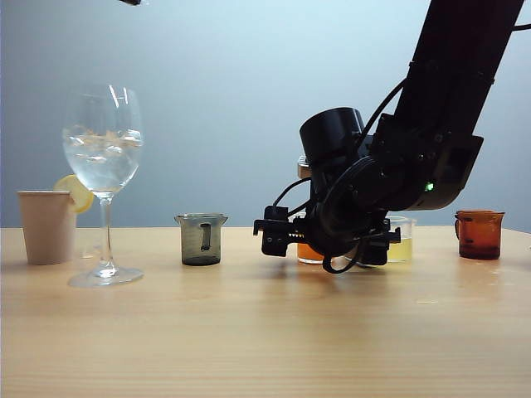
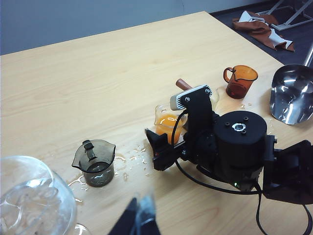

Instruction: Pick up the second measuring cup from the left, pour the orange juice inside into the goblet, and finally put the measuring cup back in its original place.

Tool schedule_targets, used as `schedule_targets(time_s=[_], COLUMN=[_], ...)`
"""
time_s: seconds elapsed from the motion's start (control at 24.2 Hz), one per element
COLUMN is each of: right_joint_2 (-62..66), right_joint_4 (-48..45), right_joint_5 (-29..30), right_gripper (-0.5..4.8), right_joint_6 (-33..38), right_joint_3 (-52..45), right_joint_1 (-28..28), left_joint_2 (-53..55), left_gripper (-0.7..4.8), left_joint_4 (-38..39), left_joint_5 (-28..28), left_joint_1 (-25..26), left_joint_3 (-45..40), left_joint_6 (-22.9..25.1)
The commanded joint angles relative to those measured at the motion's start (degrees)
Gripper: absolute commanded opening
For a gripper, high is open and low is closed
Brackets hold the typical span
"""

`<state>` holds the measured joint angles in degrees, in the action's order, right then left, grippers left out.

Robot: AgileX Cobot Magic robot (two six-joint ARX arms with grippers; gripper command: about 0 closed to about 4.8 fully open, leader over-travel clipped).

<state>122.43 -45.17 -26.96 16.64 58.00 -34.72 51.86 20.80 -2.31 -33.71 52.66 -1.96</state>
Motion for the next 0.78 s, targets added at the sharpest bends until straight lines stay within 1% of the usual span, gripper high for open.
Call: schedule_targets(time_s=[0.04,0.29,0.37,0.41,0.5,0.78], right_joint_2=[-0.22,-0.22,-0.24,-0.24,-0.24,-0.33], right_joint_4=[-1.27,-1.44,-1.68,-1.84,-1.77,-1.84], right_joint_5=[-0.15,-0.07,0.09,0.22,0.98,1.60], right_gripper=[4.79,4.79,3.84,3.13,2.12,2.09], right_joint_6=[-0.17,-0.15,-0.15,-0.15,-0.17,-0.20], right_joint_3=[0.11,0.13,0.13,0.13,0.13,0.13], right_joint_1=[0.07,0.13,0.13,0.13,0.13,0.11], left_joint_2=[-0.07,-0.07,-0.07,-0.07,-0.07,-0.07], left_gripper=[-0.03,-0.03,-0.03,-0.03,-0.03,-0.03], left_joint_4=[-0.66,-0.66,-0.66,-0.66,-0.66,-0.66], left_joint_5=[-0.04,-0.04,-0.04,-0.04,-0.04,-0.04], left_joint_1=[0.04,0.04,0.04,0.04,0.04,0.04], left_joint_3=[0.20,0.20,0.20,0.20,0.20,0.20], left_joint_6=[0.22,0.22,0.22,0.22,0.22,0.22])
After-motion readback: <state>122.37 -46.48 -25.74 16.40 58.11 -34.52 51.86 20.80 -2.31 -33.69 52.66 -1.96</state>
